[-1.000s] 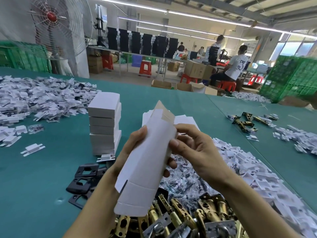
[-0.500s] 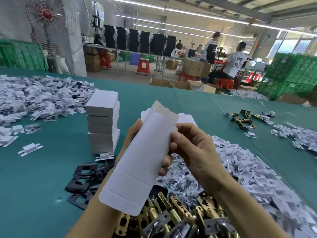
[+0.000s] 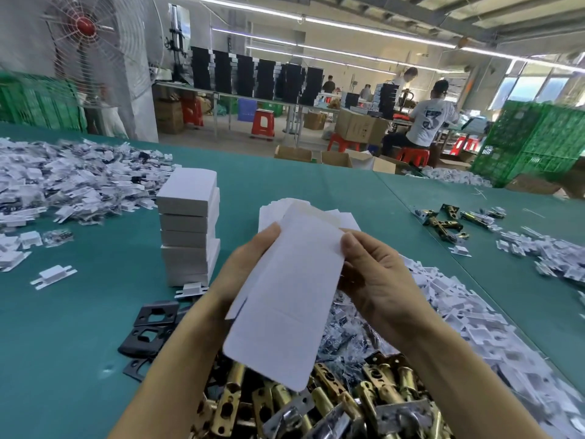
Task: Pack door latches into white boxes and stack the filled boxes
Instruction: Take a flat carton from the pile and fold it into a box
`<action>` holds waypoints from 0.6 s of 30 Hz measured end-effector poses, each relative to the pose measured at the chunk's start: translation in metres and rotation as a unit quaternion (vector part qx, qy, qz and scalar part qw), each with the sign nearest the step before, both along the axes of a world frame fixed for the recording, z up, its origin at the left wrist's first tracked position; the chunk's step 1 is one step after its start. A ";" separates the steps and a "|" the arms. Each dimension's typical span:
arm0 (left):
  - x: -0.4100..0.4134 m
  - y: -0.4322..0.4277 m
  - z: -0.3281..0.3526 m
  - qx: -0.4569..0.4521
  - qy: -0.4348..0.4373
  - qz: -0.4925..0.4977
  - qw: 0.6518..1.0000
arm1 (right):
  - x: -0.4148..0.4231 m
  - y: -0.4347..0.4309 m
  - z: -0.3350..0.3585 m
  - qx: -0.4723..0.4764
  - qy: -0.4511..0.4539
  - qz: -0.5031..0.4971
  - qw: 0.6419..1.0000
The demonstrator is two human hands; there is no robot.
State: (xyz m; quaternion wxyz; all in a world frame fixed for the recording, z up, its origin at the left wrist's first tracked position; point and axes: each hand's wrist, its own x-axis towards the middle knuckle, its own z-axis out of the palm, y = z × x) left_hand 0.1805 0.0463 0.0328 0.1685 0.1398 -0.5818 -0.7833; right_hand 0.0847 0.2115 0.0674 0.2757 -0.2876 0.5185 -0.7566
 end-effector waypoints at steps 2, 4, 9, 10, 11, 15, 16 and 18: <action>-0.005 -0.001 0.007 -0.070 0.031 0.062 0.995 | -0.004 0.003 0.003 0.019 0.032 -0.018 0.999; -0.005 0.001 0.012 -0.115 0.056 0.077 0.989 | -0.007 0.004 0.003 0.040 0.079 -0.039 0.995; -0.003 0.015 0.010 -0.266 0.071 0.050 0.960 | -0.008 0.002 0.000 0.028 0.127 -0.027 0.991; -0.003 0.016 0.011 -0.278 0.067 0.039 0.957 | -0.008 0.003 0.001 0.030 0.136 -0.017 0.990; -0.002 0.017 0.010 -0.283 0.068 0.028 0.956 | -0.009 0.003 0.000 0.036 0.145 -0.011 0.989; -0.001 0.014 0.010 -0.300 0.094 0.024 0.949 | -0.011 0.005 0.000 0.057 0.180 -0.015 0.982; -0.001 0.012 0.009 -0.301 0.103 0.021 0.948 | -0.011 0.006 0.000 0.065 0.191 -0.022 0.979; -0.002 0.013 0.008 -0.297 0.106 0.010 0.949 | -0.012 0.007 0.000 0.084 0.212 -0.029 0.973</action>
